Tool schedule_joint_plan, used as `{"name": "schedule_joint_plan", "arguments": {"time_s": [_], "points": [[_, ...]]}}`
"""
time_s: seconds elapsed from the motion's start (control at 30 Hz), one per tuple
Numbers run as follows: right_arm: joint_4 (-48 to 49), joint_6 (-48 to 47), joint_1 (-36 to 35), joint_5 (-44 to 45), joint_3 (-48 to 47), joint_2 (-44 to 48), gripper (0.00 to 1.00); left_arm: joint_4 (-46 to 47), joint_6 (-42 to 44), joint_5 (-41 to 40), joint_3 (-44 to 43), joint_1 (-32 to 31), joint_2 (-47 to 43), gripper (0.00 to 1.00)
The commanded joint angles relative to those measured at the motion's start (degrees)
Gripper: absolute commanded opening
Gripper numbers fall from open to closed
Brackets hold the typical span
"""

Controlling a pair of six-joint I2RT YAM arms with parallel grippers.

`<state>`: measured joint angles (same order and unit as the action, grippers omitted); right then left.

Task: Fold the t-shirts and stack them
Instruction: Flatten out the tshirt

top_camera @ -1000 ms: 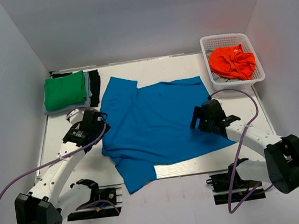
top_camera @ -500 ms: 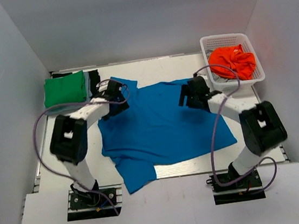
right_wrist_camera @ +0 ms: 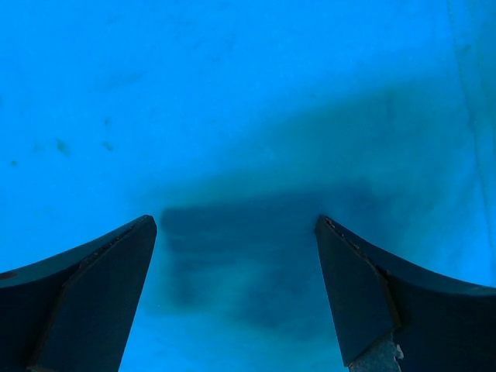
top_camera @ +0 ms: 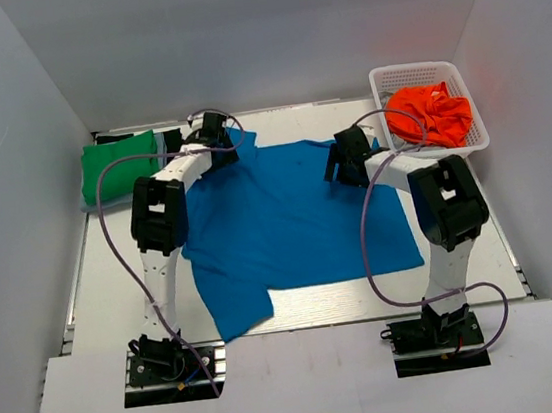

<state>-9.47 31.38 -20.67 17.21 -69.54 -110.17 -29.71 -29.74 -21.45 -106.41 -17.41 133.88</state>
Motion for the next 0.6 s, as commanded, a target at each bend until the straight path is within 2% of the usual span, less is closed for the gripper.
{"name": "schedule_joint_plan", "arguments": {"time_s": [0.0, 0.03, 0.13, 0.23, 0.3, 0.43, 0.5, 0.53, 0.57], "points": [[-2.6, 1.3, 1.3, 1.0, -4.0, -4.2, 0.90, 2.4, 5.9, 9.2, -5.4, 1.4, 8.9, 0.99], [-3.3, 1.1, 1.5, 1.3, -5.8, -4.8, 0.90, 2.5, 6.8, 10.2, -7.0, 1.4, 10.4, 0.99], [-4.1, -1.7, 1.9, 0.8, -9.3, -7.5, 0.90, 0.0, 8.2, 14.4, -19.1, 2.6, 15.6, 0.99], [-2.1, -4.2, 1.9, 0.1, -9.7, -5.9, 0.90, 1.2, 8.8, 15.8, -20.2, 2.6, 14.7, 0.99], [-0.6, -6.0, 1.6, -0.5, -8.8, -4.5, 0.90, 2.6, 8.8, 17.2, -16.7, 2.6, 10.1, 0.99], [1.1, -12.6, 0.7, -4.7, -5.9, 4.3, 0.90, 3.8, 9.3, 17.8, -6.7, 2.6, -1.1, 0.99], [4.1, -16.5, -1.0, -6.1, -0.5, 9.2, 0.90, 3.8, 8.7, 16.2, -2.7, 2.6, -6.4, 0.99], [5.5, -17.5, -1.8, -8.5, 0.8, 10.8, 0.90, 3.8, 7.9, 15.1, 1.8, 2.6, -12.0, 0.99], [5.8, -18.4, -5.6, -9.2, 3.2, 15.4, 0.90, 3.0, 6.6, 13.6, 4.3, 2.6, -15.0, 0.99]]}}
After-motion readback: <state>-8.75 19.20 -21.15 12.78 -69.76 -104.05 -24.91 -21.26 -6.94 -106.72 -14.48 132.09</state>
